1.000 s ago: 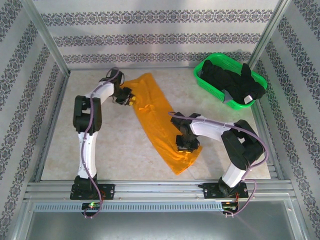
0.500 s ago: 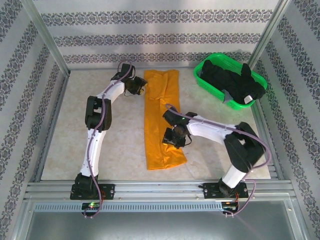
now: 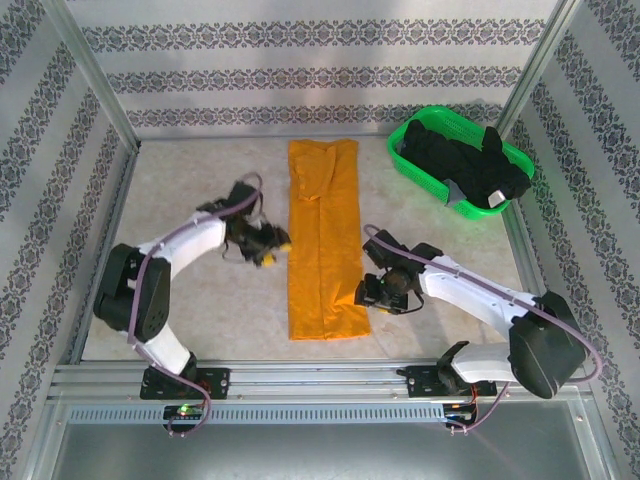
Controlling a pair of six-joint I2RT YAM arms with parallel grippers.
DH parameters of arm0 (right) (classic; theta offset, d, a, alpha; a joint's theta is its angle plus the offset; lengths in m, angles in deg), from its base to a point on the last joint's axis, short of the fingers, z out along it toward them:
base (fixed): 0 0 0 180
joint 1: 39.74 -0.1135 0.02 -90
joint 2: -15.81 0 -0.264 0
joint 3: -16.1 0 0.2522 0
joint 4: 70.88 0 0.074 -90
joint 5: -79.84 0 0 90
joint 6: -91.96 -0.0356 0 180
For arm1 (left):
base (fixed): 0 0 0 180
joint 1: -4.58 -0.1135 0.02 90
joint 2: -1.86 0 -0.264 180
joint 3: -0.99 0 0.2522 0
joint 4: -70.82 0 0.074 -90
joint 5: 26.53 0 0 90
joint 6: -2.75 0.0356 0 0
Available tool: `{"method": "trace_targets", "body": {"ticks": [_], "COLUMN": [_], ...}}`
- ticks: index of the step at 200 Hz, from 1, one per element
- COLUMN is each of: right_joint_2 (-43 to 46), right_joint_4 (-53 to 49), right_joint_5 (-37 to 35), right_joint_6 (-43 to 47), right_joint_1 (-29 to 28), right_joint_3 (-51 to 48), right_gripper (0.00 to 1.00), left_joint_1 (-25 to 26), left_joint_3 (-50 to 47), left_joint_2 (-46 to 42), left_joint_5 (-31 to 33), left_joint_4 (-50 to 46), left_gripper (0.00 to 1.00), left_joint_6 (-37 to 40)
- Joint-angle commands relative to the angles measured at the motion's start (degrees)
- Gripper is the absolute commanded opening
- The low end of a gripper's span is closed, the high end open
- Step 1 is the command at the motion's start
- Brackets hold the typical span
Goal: Fold and stack the t-shirts
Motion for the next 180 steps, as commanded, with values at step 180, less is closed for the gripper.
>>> {"method": "trace_targets", "body": {"ticks": [180], "right_joint_2": [-12.58], "right_joint_4": [1.14], "right_joint_5": [0.32], "right_joint_6": [-0.6], "right_joint_1": [-7.07], "right_joint_3": [-0.33], "right_gripper": [0.41], "left_joint_1": [22.09], "left_joint_3": [-11.07], "left_joint_2": [-5.75], "left_joint_5": [0.25], "left_joint_4": [-9.07], "left_gripper": [0.5], "left_joint_6": [-6.12]}}
